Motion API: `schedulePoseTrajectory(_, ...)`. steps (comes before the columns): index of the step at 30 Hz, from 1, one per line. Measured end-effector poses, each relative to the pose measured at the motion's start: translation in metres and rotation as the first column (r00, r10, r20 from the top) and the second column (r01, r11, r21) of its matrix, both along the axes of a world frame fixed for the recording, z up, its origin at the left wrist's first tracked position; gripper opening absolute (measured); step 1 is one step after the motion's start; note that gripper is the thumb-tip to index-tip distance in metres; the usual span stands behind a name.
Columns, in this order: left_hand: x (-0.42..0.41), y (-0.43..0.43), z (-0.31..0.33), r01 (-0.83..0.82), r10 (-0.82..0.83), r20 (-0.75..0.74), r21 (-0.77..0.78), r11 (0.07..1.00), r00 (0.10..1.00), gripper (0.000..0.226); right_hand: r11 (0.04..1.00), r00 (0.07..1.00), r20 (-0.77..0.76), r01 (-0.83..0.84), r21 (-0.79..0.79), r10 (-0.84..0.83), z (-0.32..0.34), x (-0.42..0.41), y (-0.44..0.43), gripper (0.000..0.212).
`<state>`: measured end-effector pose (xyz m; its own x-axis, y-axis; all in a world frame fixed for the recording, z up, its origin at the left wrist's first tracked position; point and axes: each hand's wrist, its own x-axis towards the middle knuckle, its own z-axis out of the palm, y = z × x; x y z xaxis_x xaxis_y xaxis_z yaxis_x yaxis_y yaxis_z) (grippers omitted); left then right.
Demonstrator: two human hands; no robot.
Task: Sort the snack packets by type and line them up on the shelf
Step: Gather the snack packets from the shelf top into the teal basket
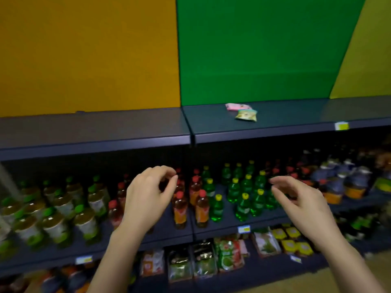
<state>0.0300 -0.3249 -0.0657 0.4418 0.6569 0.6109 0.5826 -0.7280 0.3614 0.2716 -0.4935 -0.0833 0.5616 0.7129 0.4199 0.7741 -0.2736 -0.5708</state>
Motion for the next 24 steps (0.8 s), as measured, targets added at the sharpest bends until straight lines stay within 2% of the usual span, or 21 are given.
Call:
schedulePoseTrajectory(3, 0.079, 0.0, 0.005, 0.043, -0.043, 0.032, -0.002, 0.999, 0.999, 0.021, 1.0, 0.999, 0.045, 0.027, -0.012, -0.026, 0.012, 0.069, -0.003, 0.019)
schedulePoseTrajectory(8, 0.128, 0.019, 0.019, 0.037, -0.037, 0.051, -0.006, 0.999, 0.998, 0.016, 1.0, 0.997, 0.071, 0.009, -0.001, -0.009, 0.034, 0.117, 0.032, 0.012)
schedulePoseTrajectory(15, 0.199, 0.083, 0.023, 0.029, -0.029, -0.01, -0.027, 0.999, 1.0, 0.012, 0.999, 0.998, 0.051, -0.039, -0.014, 0.04, 0.051, 0.174, 0.124, 0.016)
schedulePoseTrajectory(20, 0.254, 0.145, 0.038, 0.063, -0.063, -0.07, -0.004, 0.998, 0.996, 0.016, 0.984, 0.998, 0.026, 0.066, -0.164, -0.063, 0.068, 0.211, 0.199, 0.033)
schedulePoseTrajectory(24, 0.3, 0.189, 0.059, 0.088, -0.08, -0.187, 0.039, 0.995, 0.979, 0.02, 0.937, 0.981, 0.146, 0.165, -0.306, -0.125, 0.076, 0.241, 0.263, 0.06)
